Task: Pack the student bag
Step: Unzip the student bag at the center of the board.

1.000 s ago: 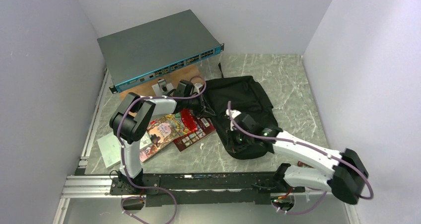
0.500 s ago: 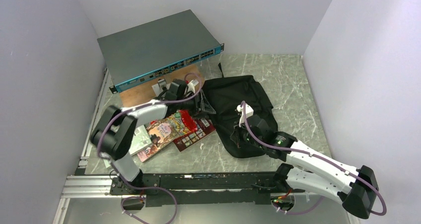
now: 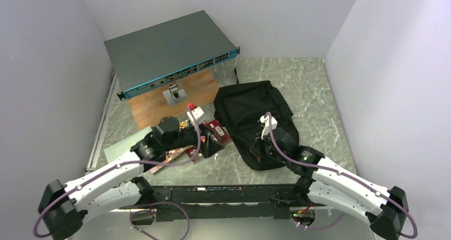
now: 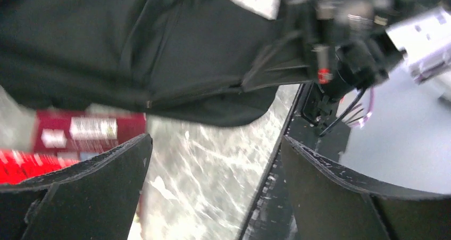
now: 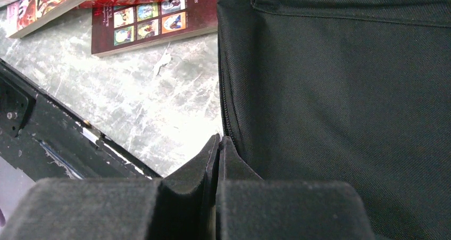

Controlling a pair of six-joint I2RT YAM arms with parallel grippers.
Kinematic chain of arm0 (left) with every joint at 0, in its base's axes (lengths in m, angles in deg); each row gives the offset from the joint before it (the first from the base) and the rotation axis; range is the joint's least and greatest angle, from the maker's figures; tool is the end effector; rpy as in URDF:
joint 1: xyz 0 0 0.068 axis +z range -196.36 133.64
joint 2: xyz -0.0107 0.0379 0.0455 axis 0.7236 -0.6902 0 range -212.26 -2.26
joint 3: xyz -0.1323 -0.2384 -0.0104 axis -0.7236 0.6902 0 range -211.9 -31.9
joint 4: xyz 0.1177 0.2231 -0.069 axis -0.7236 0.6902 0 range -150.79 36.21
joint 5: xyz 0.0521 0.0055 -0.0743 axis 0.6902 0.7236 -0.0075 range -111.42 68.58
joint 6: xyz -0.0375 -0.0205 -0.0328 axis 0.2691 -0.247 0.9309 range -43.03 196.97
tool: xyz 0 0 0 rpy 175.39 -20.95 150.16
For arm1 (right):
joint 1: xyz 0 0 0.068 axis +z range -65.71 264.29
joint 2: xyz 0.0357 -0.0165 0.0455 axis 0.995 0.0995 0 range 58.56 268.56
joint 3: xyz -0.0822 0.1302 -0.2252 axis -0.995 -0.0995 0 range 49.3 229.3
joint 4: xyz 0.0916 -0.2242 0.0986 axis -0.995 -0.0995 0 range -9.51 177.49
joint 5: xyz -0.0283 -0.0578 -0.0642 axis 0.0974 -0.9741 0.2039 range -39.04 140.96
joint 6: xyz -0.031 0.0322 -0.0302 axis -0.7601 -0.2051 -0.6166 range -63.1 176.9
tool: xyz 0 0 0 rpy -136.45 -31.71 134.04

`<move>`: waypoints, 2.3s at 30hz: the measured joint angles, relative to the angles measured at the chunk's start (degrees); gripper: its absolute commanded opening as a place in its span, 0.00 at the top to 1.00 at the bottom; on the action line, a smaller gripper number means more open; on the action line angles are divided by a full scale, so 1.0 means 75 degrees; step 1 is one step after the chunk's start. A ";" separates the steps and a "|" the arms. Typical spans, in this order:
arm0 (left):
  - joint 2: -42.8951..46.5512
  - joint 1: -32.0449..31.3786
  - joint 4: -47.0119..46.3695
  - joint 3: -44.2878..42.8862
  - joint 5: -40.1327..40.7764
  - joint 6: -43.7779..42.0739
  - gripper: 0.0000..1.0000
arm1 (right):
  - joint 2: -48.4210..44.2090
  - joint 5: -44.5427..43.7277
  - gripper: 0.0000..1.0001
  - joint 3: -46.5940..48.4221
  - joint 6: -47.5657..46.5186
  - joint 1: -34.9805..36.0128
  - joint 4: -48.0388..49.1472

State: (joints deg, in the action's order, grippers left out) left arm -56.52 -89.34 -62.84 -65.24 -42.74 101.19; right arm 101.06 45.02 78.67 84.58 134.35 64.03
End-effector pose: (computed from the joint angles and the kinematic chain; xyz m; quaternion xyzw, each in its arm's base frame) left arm 0.1503 -0.1578 0.2618 0.2365 0.7712 -0.4417 0.3927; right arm 0.1090 0.1244 0.2293 -0.1503 0.8797 0.2456 0.3784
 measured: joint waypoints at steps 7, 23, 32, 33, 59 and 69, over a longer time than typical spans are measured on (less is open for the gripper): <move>-0.0087 -0.0933 -0.0472 -0.0527 0.0318 -0.4281 0.20 | 0.0067 0.0093 1.00 -0.0015 -0.0032 -0.0015 0.0023; -0.4138 -0.1241 -0.0335 -0.2203 -0.1381 -0.7697 0.57 | -0.0370 0.0274 1.00 -0.0093 -0.0058 -0.0023 -0.0064; -0.4838 -0.1445 -0.1349 -0.2209 -0.1999 -0.7207 0.55 | -0.0137 0.0487 1.00 -0.0093 0.0268 -0.0023 -0.0058; -0.4911 -0.1463 -0.1399 -0.2209 -0.2049 -0.7128 0.54 | -0.0105 0.0498 1.00 -0.0093 0.0321 -0.0023 -0.0058; -0.5616 -0.1894 -0.1920 -0.2250 -0.1209 -0.6816 1.00 | -0.0213 -0.0804 0.39 0.1241 0.3911 -0.0035 -0.2993; -0.5616 -0.1950 -0.1877 -0.2250 -0.1169 -0.6828 1.00 | 0.0638 -0.1029 0.60 0.1274 0.4036 -0.0035 -0.2841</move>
State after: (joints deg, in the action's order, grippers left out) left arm -98.64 -103.96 -76.91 -82.12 -51.51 49.98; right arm 105.85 37.31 88.22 114.85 134.09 42.72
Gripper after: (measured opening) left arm 0.047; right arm 0.492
